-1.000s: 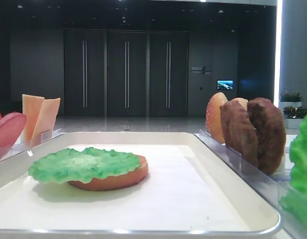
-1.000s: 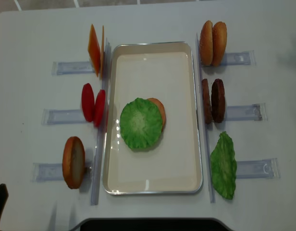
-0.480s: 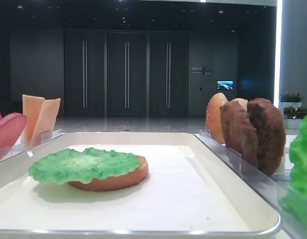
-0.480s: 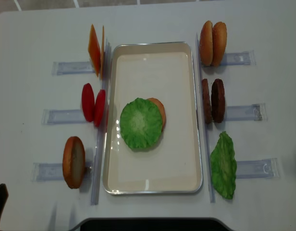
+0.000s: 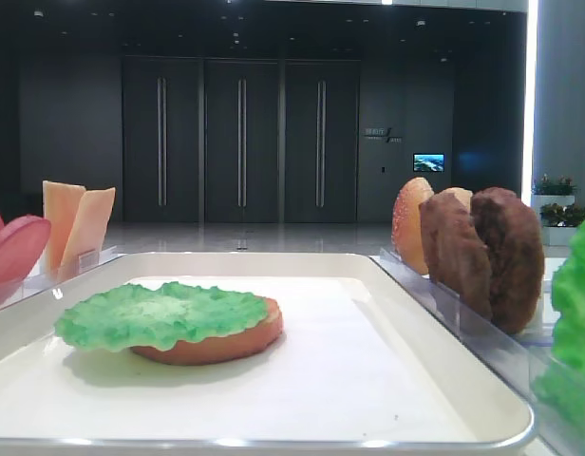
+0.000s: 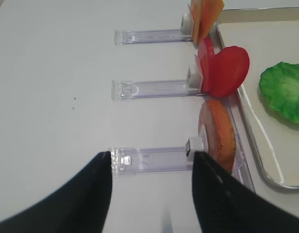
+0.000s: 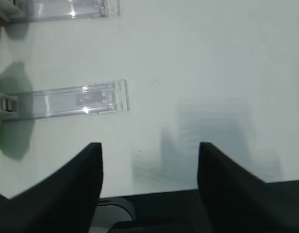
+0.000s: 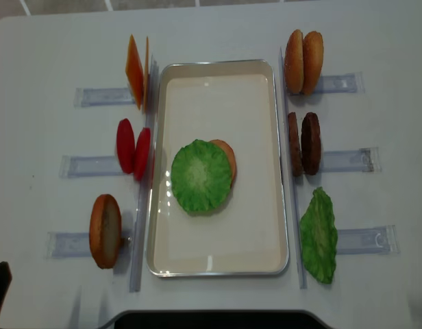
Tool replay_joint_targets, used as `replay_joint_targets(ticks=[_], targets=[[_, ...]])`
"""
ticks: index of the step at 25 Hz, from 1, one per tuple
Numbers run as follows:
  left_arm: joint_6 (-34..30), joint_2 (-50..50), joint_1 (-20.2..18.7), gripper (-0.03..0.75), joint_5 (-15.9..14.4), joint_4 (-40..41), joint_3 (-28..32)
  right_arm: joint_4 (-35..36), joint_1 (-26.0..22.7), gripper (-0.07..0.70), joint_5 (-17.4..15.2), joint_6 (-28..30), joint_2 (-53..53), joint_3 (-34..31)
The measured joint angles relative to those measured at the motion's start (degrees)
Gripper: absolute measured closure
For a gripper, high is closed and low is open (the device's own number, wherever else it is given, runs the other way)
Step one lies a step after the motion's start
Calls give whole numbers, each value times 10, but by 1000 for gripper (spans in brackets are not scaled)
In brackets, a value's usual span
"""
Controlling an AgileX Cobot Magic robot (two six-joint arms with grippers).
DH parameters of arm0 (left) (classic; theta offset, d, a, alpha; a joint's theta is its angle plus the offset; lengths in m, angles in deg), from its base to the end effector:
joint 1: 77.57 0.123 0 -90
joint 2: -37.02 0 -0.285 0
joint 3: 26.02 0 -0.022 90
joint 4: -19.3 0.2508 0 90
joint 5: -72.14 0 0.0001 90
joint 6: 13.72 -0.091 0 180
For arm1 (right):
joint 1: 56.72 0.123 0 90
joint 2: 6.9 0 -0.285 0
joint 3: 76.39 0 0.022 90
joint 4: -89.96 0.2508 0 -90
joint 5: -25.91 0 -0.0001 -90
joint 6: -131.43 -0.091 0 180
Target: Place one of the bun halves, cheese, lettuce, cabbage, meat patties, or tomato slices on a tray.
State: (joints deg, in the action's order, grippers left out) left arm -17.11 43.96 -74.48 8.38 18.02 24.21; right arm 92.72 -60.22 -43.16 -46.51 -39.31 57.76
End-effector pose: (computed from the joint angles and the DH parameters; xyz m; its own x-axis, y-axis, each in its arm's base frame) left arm -0.0060 -0.0022 0.2651 -0.5143 0.0216 -0.8573 -0.0114 0.9994 0.0320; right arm 0.0496 0.0011 0.2718 -0.8406 0.0327 -0.5407 0.0210 0.9994 0.0277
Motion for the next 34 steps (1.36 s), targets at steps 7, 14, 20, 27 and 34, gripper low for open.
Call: replay_joint_targets(ticks=[7,14,20,27,34], targets=[[0,0,0,307,0,0,0,17,0,231,30,18,95,-20],[0,0,0,307,0,0,0,28,1,245,37,26,195,-23],[0,0,0,307,0,0,0,28,1,248,38,27,249,-23],[0,0,0,307,0,0,0,28,1,248,38,27,251,-23],[0,0,0,307,0,0,0,28,1,249,38,27,251,-23]])
